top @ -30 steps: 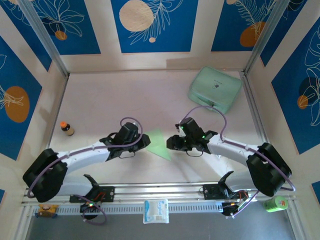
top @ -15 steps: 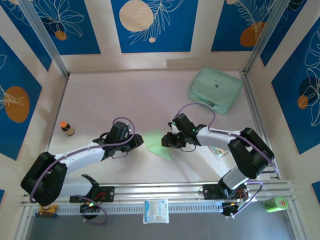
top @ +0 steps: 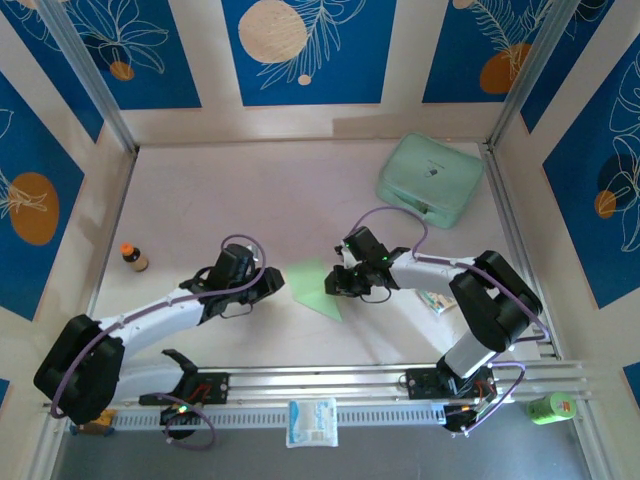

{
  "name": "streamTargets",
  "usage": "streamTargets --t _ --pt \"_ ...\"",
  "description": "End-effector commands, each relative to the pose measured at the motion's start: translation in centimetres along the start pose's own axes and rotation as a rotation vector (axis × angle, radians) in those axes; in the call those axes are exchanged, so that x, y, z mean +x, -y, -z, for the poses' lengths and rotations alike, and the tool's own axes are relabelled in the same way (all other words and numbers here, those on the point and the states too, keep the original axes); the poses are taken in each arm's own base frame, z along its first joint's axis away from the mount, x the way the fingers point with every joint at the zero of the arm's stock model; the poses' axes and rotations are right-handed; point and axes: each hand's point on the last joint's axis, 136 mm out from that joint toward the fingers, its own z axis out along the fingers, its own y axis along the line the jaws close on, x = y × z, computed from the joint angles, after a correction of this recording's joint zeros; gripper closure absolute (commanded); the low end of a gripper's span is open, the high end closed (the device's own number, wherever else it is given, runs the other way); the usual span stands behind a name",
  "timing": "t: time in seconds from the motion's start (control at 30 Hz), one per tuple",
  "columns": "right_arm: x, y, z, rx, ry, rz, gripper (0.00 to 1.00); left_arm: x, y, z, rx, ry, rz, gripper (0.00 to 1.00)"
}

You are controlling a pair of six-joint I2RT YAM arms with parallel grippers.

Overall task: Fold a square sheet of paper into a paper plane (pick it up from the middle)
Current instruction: Third fold the triangle at the center of the table, then fourth fold the wing at the center of the table.

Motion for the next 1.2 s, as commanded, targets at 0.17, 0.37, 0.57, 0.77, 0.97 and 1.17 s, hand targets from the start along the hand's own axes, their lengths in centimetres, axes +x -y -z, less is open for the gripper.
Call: streamTargets --t 0.17,0.37,0.57,0.77,0.97,1.17 --pt "-0.1 -0.5 0.6 -0.021 -0.005 0.003 0.86 0.1 -0.7 -0.2 -0.021 -0.011 -0.013 0.6" --pt "-0.3 -1.1 1.3 -0.07 0.014 -0.003 0.92 0.5 0.7 -1.3 0.053 -0.083 0.001 0.56" --pt "-0.3 -1.9 2.0 -0.137 0.028 0.0 0.95 0.5 2.1 -2.5 0.121 -0.133 0.033 0.44" --pt "-0.8 -1.7 2.9 -0.205 0.061 -0.047 0.95 -0.1 2.7 -3.1 0.143 -0.144 0.052 0.4" --pt "-1.0 -1.3 3.5 -0.255 0.074 -0.086 0.95 -0.3 3.2 -4.0 0.176 -0.16 0.065 0.43" --pt "-0.8 -0.5 3.2 -0.253 0.07 -0.111 0.96 -0.5 4.0 -5.1 0.229 -0.171 0.093 0.49"
